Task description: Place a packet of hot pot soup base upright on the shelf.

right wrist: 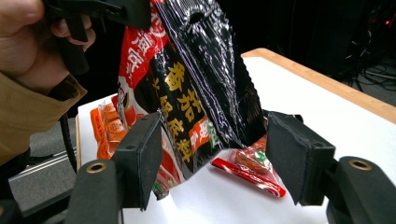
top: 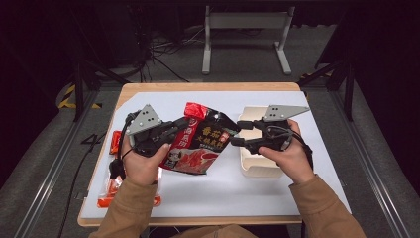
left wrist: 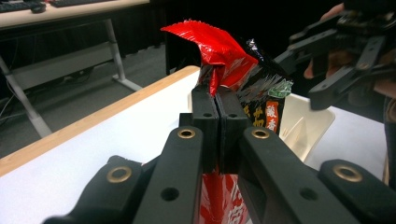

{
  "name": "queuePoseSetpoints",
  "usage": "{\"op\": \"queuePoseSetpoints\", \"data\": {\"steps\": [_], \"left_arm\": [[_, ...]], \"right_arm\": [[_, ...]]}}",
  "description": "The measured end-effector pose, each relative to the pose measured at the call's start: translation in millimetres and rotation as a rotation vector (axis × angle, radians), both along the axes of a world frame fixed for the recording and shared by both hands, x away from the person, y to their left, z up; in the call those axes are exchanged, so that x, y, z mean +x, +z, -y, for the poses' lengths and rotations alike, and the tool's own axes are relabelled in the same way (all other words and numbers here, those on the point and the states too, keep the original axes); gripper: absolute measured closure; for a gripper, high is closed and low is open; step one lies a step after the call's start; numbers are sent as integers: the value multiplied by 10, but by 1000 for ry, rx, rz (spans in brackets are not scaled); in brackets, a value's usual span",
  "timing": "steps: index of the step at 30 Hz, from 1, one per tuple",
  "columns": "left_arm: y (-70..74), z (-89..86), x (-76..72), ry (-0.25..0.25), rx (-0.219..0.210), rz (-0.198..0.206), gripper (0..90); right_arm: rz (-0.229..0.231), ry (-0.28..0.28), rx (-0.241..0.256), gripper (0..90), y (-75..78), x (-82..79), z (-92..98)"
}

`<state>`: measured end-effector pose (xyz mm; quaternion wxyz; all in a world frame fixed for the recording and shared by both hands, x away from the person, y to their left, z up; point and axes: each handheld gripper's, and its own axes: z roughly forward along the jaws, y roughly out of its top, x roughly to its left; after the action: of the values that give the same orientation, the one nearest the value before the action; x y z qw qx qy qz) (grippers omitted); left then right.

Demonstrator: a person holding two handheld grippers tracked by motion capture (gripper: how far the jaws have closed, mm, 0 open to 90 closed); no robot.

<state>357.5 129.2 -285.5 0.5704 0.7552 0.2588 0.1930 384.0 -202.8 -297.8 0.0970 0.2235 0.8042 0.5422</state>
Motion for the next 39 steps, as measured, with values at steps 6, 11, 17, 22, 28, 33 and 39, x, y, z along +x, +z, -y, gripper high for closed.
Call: {"op": "queuePoseSetpoints", "data": {"steps": [6,11,17,22,28,33,39], "left_arm": [[0,4,-8,-1,-11,9,885],[1,0,-15,-3,-23,8,885],[-3,7,-19,-4,-29,14,885],[-5,-8,-19,-10,-43,8,884],[-5,-34,-12,-12,-58,11,882],[-13,-58,1,-11,-73,4,876],[-19,-81,14,-10,-74,3,866]], "right_arm": [[-36,8,18,381,-44,67,-104],[-52,29,45,431,-57,98,-152],[-63,33,61,450,-84,132,-187],[-51,50,53,694,-88,146,-203],[-54,49,60,739,-47,155,-189],[-26,23,39,763,41,131,-208],[11,-2,11,783,159,126,-224]]}}
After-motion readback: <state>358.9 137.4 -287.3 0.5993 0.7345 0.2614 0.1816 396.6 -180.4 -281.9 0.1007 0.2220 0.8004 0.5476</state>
